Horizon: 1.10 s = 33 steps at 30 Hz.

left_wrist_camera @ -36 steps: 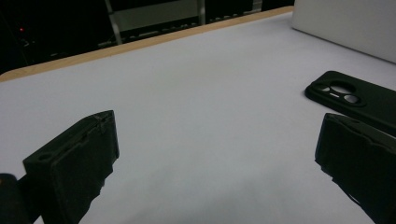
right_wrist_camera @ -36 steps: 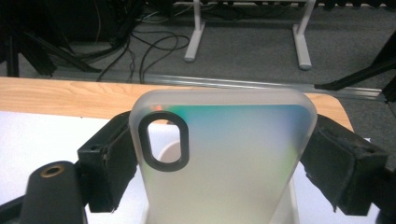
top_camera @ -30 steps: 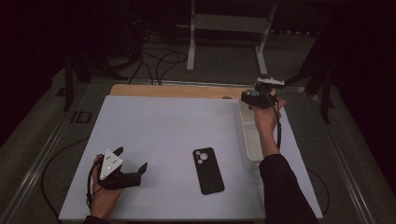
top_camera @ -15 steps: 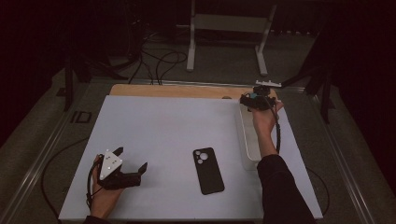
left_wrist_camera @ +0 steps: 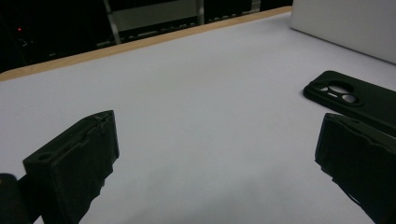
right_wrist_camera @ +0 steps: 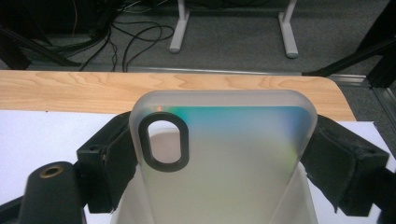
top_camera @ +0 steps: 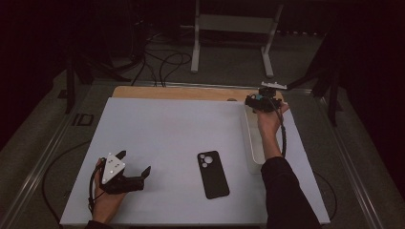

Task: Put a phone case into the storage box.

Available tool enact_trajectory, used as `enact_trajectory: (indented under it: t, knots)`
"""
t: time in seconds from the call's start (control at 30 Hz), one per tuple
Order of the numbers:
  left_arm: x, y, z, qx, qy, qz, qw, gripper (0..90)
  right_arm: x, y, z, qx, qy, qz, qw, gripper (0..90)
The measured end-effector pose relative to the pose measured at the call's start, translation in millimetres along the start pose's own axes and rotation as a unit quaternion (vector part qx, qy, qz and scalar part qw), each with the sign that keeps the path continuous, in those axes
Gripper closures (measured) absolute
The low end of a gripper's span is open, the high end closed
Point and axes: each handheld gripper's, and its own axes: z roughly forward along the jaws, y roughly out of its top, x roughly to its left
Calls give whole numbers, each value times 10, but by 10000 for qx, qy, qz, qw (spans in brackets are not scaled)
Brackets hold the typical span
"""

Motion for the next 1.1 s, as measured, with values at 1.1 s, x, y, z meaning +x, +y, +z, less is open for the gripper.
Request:
enact_trajectory:
  t: [1.1]
  knots:
    - [-11,-5,6,19,-4,1,10000,2,-100,114,-155,-432,122,-119,9989,104]
